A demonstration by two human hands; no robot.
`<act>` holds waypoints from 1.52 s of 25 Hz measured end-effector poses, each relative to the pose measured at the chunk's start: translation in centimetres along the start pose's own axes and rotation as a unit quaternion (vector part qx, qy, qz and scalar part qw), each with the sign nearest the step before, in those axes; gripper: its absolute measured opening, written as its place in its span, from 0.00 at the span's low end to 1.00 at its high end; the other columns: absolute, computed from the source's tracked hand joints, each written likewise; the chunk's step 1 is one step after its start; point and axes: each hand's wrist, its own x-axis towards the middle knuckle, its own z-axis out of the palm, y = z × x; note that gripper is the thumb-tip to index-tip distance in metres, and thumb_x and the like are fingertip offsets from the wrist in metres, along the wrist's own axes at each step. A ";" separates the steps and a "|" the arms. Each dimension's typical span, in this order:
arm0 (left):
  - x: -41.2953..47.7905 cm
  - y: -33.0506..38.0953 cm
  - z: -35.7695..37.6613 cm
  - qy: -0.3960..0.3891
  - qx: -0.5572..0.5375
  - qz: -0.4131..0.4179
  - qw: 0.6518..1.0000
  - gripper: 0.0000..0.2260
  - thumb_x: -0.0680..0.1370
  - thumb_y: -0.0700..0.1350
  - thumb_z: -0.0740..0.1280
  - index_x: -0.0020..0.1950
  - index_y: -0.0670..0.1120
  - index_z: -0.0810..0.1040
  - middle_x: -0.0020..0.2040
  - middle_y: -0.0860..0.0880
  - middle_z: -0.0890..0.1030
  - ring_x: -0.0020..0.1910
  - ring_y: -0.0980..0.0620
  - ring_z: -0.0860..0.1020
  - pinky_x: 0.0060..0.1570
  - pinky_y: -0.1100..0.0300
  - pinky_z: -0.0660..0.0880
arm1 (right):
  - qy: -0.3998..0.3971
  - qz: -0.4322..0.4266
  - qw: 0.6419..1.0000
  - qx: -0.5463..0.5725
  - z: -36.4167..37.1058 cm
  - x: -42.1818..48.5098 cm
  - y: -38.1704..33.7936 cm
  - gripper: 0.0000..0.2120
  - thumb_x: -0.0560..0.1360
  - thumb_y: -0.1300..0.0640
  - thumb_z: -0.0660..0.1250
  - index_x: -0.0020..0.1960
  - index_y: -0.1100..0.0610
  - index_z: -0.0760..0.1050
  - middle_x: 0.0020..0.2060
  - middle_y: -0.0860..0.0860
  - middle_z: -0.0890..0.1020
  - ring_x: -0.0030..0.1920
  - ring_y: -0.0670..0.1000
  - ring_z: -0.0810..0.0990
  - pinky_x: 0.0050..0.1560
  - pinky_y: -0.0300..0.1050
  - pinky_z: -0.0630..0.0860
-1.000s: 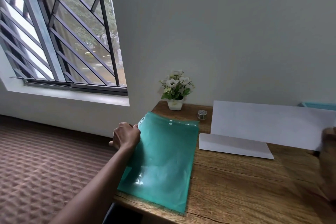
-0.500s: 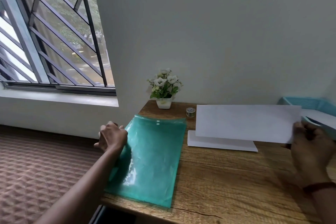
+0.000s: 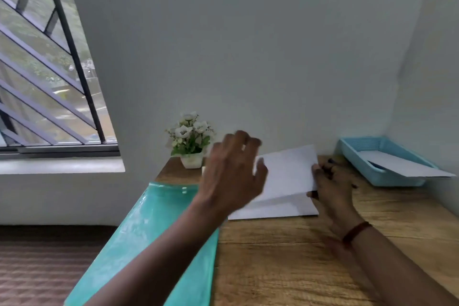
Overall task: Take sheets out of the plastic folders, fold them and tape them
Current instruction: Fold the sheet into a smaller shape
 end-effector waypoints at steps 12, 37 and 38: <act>-2.5 1.1 9.1 -0.244 0.098 -0.063 0.963 0.51 0.63 0.72 0.60 0.79 0.45 0.54 0.69 0.42 0.68 0.70 0.41 0.65 0.68 0.25 0.44 | -0.042 0.021 0.999 -0.023 0.8 -0.6 2.2 0.04 0.80 0.56 0.62 0.53 0.55 0.75 0.50 0.50 0.79 0.44 0.51 0.78 0.25 0.39 0.76; -3.5 -2.4 7.8 -0.307 0.063 -0.059 0.948 0.54 0.64 0.68 0.67 0.77 0.52 0.38 0.68 0.47 0.58 0.72 0.43 0.54 0.71 0.36 0.29 | -0.109 0.033 0.992 -0.057 0.1 -0.5 0.6 0.09 0.70 0.60 0.76 0.47 0.50 0.80 0.40 0.48 0.84 0.42 0.45 0.81 0.41 0.42 0.78; -3.5 -2.4 7.8 -0.307 0.066 -0.057 0.948 0.54 0.64 0.67 0.68 0.77 0.53 0.38 0.67 0.47 0.58 0.72 0.43 0.54 0.71 0.36 0.29 | -0.107 0.030 0.992 -0.065 0.2 -0.6 0.6 0.07 0.69 0.59 0.76 0.45 0.50 0.81 0.40 0.46 0.84 0.42 0.45 0.80 0.42 0.41 0.78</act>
